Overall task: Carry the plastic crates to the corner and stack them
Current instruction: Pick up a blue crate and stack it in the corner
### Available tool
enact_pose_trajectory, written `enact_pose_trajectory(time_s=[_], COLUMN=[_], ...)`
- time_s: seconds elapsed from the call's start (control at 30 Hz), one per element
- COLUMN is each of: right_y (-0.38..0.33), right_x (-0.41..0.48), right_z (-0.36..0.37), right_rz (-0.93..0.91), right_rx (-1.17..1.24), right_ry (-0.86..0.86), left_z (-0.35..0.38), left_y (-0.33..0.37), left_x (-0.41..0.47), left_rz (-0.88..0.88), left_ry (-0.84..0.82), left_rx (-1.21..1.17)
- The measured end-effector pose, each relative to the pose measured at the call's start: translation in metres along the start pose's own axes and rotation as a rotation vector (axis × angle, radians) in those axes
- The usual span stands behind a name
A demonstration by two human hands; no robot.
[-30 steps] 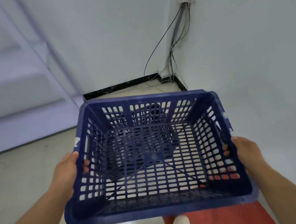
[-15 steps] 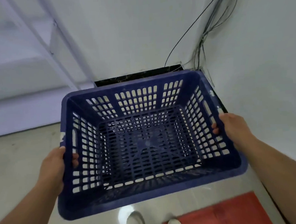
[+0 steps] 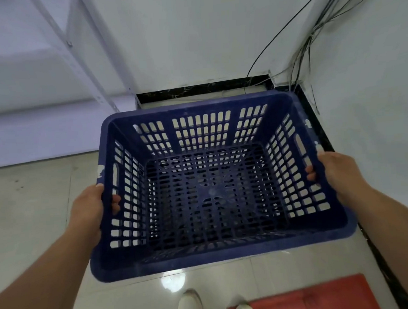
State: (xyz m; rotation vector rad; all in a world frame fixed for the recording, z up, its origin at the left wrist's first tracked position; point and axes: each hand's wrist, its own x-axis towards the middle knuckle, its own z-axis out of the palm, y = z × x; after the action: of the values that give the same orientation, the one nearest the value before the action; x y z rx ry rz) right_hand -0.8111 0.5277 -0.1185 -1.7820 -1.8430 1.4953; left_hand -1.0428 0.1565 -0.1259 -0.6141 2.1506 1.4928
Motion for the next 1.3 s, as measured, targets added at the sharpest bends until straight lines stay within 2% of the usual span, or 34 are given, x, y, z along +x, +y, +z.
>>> enact_pose_trajectory(time_s=[0.67,1.3], right_y=[-0.02,-0.015], right_x=[0.006,0.0], right_z=[0.013,0.01], right_rz=[-0.036,0.034], right_rx=[0.062,0.053], right_ry=[-0.017,0.007], left_z=[-0.002,-0.003], left_y=[0.01,0.008], left_x=[0.012,0.0], left_rz=[0.011,0.003], left_ry=[0.001,0.034], left_rx=[-0.025,0.011])
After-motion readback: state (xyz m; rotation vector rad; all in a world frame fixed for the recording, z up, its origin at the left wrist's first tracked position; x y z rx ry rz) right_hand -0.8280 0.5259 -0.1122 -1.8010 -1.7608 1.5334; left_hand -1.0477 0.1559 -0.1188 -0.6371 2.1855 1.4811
